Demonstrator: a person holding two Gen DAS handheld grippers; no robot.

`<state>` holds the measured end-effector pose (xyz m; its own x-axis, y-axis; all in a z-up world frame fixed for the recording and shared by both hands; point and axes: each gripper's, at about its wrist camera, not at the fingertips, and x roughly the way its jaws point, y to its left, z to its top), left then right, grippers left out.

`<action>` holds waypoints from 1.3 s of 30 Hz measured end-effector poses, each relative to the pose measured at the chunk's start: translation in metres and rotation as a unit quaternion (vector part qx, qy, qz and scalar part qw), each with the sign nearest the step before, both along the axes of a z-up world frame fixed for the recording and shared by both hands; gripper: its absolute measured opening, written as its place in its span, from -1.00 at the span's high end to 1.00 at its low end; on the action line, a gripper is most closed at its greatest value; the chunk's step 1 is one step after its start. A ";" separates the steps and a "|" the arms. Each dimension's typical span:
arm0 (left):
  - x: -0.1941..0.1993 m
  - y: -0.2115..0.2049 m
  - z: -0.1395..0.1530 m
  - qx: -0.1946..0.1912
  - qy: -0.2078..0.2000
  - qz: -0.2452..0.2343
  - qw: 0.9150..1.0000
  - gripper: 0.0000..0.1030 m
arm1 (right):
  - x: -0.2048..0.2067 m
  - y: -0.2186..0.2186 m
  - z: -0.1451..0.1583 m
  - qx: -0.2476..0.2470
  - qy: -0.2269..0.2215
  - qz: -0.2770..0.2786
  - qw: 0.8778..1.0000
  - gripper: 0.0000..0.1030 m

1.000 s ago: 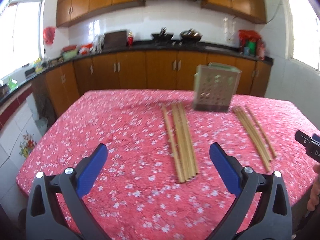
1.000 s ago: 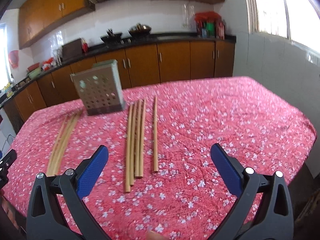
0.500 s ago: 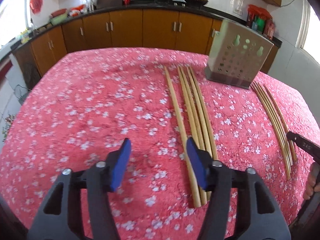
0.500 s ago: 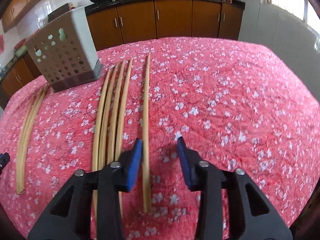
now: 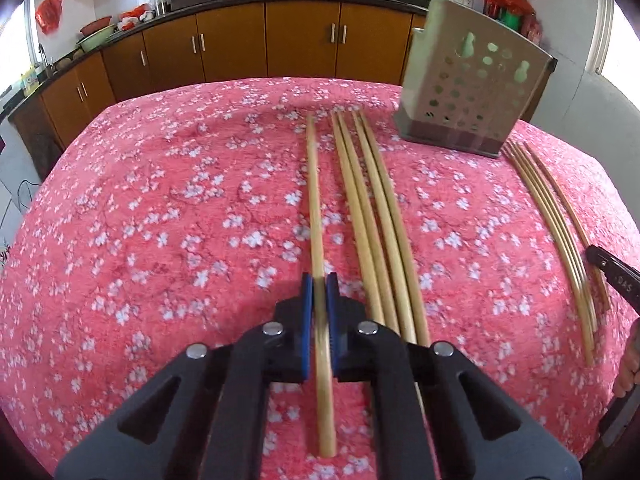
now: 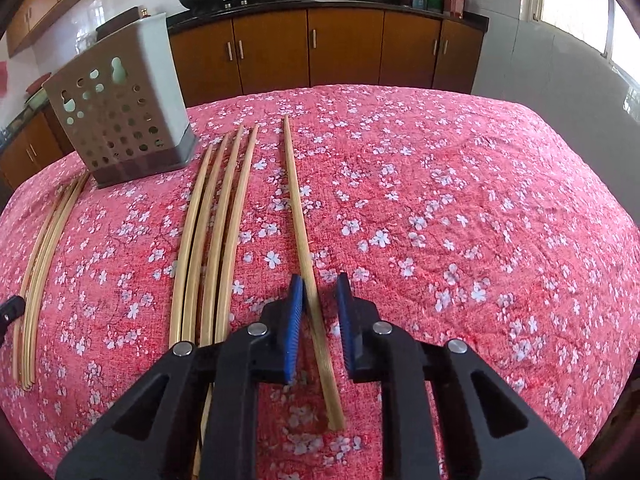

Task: Organize utensils
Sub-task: 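Grasp one bamboo chopstick with the left gripper while the right gripper grasps another, then lift chopsticks into the grey holder and open the left gripper while the right gripper does likewise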

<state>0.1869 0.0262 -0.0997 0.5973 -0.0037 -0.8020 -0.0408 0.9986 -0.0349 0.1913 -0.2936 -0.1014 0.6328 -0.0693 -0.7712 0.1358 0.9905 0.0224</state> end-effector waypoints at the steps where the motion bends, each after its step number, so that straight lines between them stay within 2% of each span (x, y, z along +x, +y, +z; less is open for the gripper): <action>1: 0.005 0.005 0.000 0.001 0.001 0.006 1.000 0.83 | 0.003 0.000 0.000 -0.006 0.000 0.000 1.000 0.67; 4: 0.020 0.025 0.000 0.008 0.000 0.031 0.999 0.83 | 0.014 -0.004 0.001 -0.003 -0.001 -0.002 1.000 0.78; 9: 0.027 0.047 -0.003 0.008 -0.011 0.036 0.999 0.79 | 0.027 -0.020 0.001 0.013 -0.009 -0.024 1.000 0.78; 18: 0.015 0.043 0.002 0.004 -0.016 0.031 0.999 0.79 | 0.015 -0.024 0.000 0.027 -0.011 -0.017 0.999 0.78; 23: 0.011 0.043 0.005 0.007 -0.019 0.027 0.999 0.83 | 0.005 -0.025 0.008 0.039 -0.022 -0.018 0.999 0.85; 28: -0.002 0.045 0.052 0.006 -0.086 0.022 0.996 0.84 | -0.012 -0.025 0.053 0.038 -0.093 -0.010 0.995 0.85; 35: -0.011 0.050 0.128 -0.006 -0.186 0.032 0.982 0.84 | -0.024 -0.027 0.113 0.045 -0.178 -0.002 0.983 0.85; 39: -0.011 0.053 0.154 -0.009 -0.218 0.036 0.975 0.84 | -0.021 -0.025 0.135 0.044 -0.207 0.001 0.977 0.85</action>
